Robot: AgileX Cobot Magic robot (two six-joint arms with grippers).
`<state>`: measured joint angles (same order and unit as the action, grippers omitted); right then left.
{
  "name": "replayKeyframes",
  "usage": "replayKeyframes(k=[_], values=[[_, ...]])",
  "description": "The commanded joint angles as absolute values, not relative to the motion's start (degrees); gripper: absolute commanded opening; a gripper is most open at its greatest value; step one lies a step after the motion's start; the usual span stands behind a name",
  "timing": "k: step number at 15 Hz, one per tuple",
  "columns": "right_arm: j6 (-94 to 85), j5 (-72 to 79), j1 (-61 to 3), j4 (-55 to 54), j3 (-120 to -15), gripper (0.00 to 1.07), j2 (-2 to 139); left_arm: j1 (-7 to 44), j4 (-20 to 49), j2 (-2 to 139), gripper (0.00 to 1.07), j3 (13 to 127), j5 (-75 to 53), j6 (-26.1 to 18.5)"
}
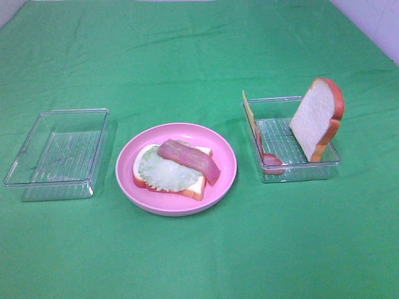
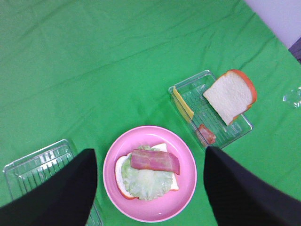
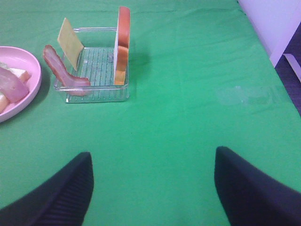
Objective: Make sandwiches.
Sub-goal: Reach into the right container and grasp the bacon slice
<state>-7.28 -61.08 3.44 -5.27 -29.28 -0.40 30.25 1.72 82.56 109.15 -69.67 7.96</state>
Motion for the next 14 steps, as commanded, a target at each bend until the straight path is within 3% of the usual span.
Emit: replayKeyframes(k=[1, 5, 6, 14], values=[[-7.8, -60.7, 3.7, -5.2, -29.0, 0.69, -1.1, 30.4, -2.9, 72.1, 0.62, 96.8, -73.6, 7.0], [-7.8, -60.7, 3.7, -5.2, -29.0, 0.69, -1.1, 30.4, -7.5, 62.1, 0.62, 81.9, -73.6, 7.3], [-7.8, -60.7, 3.7, -5.2, -29.0, 0.69, -1.1, 30.4, -8.5, 56.1, 0.62, 73.9, -73.6, 7.4], [-7.8, -60.7, 3.7, -5.2, -29.0, 0.69, -1.1, 30.4, -8.3, 32.0, 0.62, 46.9, -68.5, 7.0]])
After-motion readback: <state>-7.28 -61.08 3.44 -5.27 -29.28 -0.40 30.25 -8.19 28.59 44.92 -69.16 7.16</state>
